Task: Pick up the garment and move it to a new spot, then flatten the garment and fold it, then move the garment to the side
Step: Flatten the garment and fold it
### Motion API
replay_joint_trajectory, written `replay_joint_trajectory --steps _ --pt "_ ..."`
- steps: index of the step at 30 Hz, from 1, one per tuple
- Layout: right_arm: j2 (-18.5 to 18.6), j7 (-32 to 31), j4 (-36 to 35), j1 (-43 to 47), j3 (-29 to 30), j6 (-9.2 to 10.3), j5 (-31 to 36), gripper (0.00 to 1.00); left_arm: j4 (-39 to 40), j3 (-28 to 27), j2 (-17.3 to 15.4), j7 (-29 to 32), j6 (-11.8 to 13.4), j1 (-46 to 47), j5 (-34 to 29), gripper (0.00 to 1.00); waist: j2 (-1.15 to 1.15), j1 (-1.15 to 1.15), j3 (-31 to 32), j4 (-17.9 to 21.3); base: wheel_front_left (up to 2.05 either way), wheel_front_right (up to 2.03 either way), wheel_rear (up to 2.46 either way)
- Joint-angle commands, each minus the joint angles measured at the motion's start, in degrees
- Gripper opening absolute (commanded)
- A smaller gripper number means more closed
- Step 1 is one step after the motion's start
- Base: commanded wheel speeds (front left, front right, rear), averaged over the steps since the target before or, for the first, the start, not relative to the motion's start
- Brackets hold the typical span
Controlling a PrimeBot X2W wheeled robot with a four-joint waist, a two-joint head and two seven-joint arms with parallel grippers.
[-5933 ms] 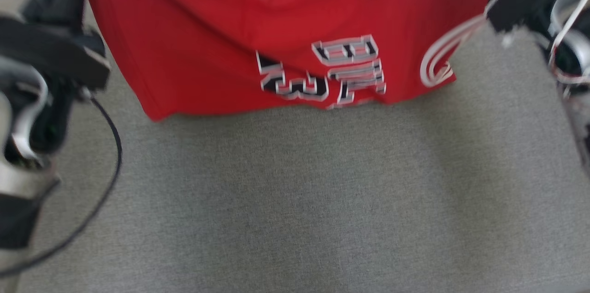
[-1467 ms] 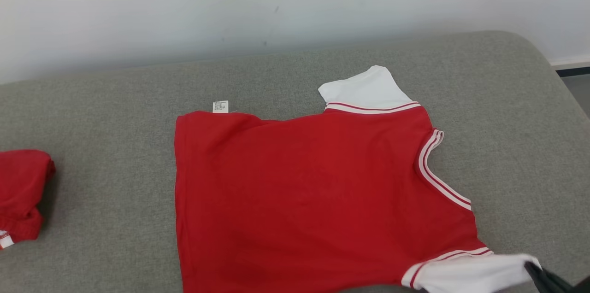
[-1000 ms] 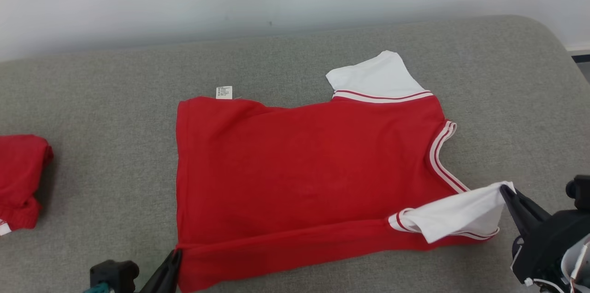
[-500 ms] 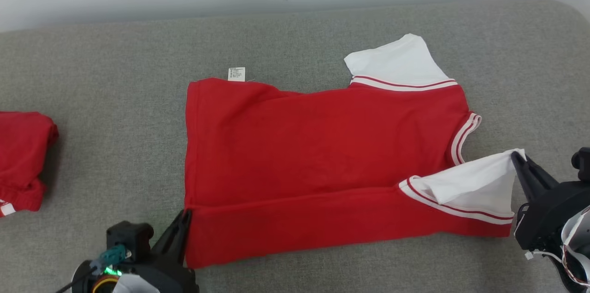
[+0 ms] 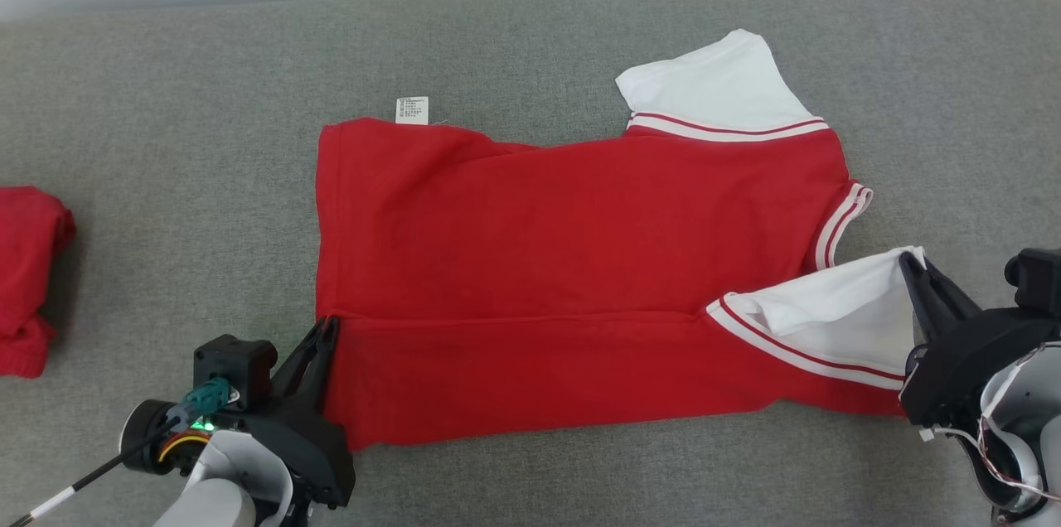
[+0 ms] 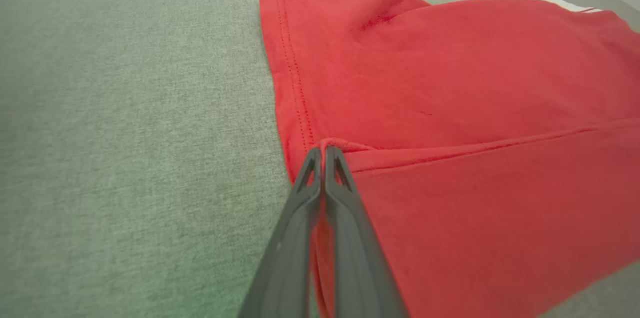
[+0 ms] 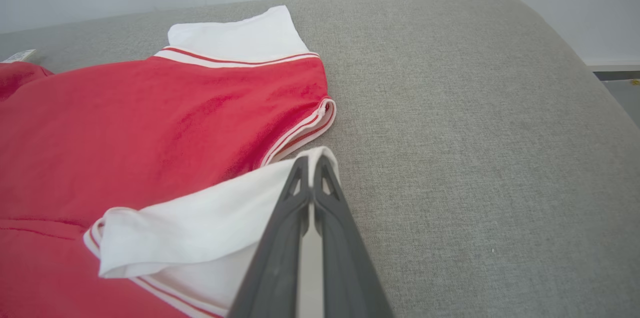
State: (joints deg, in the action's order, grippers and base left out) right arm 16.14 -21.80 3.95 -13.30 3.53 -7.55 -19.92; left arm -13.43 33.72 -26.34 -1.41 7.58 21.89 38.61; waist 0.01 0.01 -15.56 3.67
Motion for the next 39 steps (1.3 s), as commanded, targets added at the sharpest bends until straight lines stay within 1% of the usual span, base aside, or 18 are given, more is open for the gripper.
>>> replay_joint_trajectory --steps 1,2,3,4,8,12,18,21,24,29,35,39 --pt "-0.5 0.9 0.8 -1.2 0.0 0.14 0.8 0.27 -0.8 0.2 0.3 -0.3 -0.1 0.4 -0.3 0.0 -0.01 -0.01 -0.3 0.3 0.0 0.0 0.0" --pt "-0.9 1.3 1.2 -1.4 0.1 0.14 0.7 1.0 -1.2 0.1 0.4 -0.6 0.1 0.6 -0.4 0.0 -0.01 -0.01 -0.4 0.3 0.0 0.0 0.0" --pt "-1.3 2.0 1.5 -1.8 0.1 0.14 0.6 1.0 -1.6 0.0 0.6 -0.9 0.3 0.6 -0.5 0.24 -0.01 -0.01 -0.4 0.3 0.0 0.0 0.0" --pt "-1.4 2.6 1.8 -2.1 0.1 0.14 0.6 1.0 -2.0 -0.1 0.7 -1.3 0.5 0.5 -0.4 1.0 -0.01 -0.01 -0.3 0.3 0.0 0.0 0.0" --pt "-2.1 4.8 2.3 -2.4 0.1 0.14 -0.1 1.0 -3.1 -0.3 0.9 -3.4 1.5 -1.4 -0.8 1.0 -0.01 -0.01 0.7 0.3 0.0 0.0 0.0" --pt "-2.2 4.8 0.8 -0.4 0.8 0.14 -1.7 1.0 -3.0 -0.5 0.5 -5.6 2.7 -4.4 -1.1 1.0 -0.01 -0.01 2.6 0.2 0.0 0.0 0.0" --pt "-2.6 -0.1 -2.8 5.3 4.3 0.14 -1.9 1.0 -0.6 0.3 -0.1 -6.6 4.6 -9.6 -1.2 1.0 -0.01 -0.01 4.9 -0.4 0.0 0.0 0.0" --pt "-3.8 -2.7 -5.0 8.2 6.7 0.14 -1.6 1.0 0.6 0.7 0.1 -6.1 5.5 -11.3 -0.7 1.0 -0.01 -0.01 5.4 -0.4 0.0 0.0 0.0" --pt "-5.6 -4.3 -5.9 10.2 8.6 0.14 -1.0 1.0 0.6 1.2 0.5 -5.2 5.8 -11.7 -0.4 1.0 -0.01 -0.01 5.4 -0.2 0.0 0.0 0.0" --pt "-8.1 -5.7 -4.5 10.8 9.9 0.14 0.4 1.0 -0.4 1.9 1.5 -4.3 6.0 -9.7 -0.8 1.0 -0.01 -0.01 4.6 0.4 0.0 0.0 0.0" --pt "-9.2 -6.0 -0.3 8.2 9.2 0.14 2.1 1.0 -1.8 2.8 2.6 -1.9 7.2 -7.8 -1.4 1.0 -0.01 -0.01 3.3 1.0 0.0 0.0 0.0" --pt "-9.3 -7.0 3.2 6.4 9.1 0.14 3.4 1.0 -2.9 3.5 2.7 -0.8 6.8 -7.2 -1.4 1.0 -0.01 -0.01 2.5 0.9 0.0 0.0 0.0"
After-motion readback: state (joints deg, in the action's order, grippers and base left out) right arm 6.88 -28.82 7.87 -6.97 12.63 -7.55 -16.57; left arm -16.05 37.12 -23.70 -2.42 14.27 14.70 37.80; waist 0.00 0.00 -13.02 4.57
